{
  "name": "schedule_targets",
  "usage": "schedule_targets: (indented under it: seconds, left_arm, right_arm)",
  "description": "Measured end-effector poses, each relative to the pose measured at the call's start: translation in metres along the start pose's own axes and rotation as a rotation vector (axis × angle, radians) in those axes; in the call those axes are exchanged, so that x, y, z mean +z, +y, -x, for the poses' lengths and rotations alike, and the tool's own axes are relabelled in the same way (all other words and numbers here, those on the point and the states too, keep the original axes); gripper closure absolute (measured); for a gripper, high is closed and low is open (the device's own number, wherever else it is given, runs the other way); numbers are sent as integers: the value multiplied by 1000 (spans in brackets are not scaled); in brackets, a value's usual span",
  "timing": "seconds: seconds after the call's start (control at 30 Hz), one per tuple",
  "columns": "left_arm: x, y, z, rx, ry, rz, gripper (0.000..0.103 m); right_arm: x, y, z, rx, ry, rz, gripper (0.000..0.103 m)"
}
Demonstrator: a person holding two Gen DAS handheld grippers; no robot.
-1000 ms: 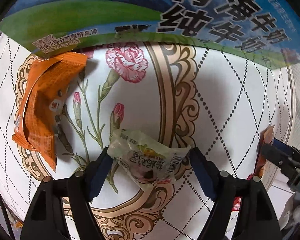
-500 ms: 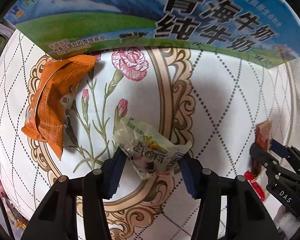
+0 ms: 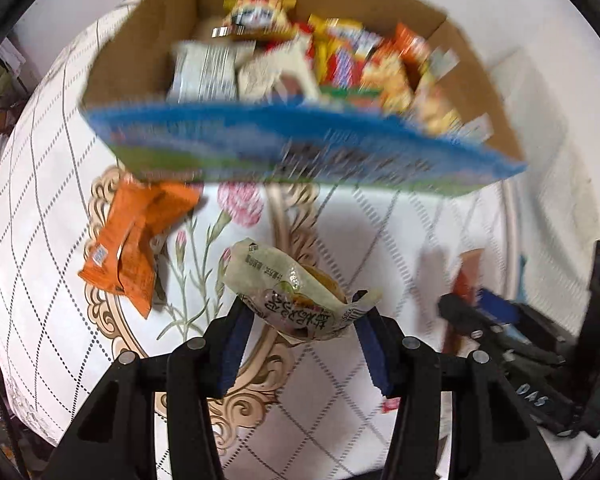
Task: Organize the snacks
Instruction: 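Carry the candy bag and biscuit packet into the box and open both tools, then lift both tools out of the box toward the last snacks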
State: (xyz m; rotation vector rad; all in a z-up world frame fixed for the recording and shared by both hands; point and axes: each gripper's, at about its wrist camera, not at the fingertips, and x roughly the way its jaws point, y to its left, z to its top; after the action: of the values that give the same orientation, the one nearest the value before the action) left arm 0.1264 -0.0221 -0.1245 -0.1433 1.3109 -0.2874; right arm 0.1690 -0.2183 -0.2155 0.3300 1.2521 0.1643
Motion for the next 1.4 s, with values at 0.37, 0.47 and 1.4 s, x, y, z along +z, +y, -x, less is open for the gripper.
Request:
schedule_targets:
  seconds: [0.37,0.47,1.4]
  left_arm:
    - [111,-5,67,-14,-128,-68,55]
    - [152,4,54,48,-118,-82,54]
    - [215,41,-48,256,114,-31,3]
  right_arm:
    - [89,40,61,118,-146,36,45]
    - [119,45,57,87,-166,51,45]
    - [193,16,-64,-133,140,-50,4]
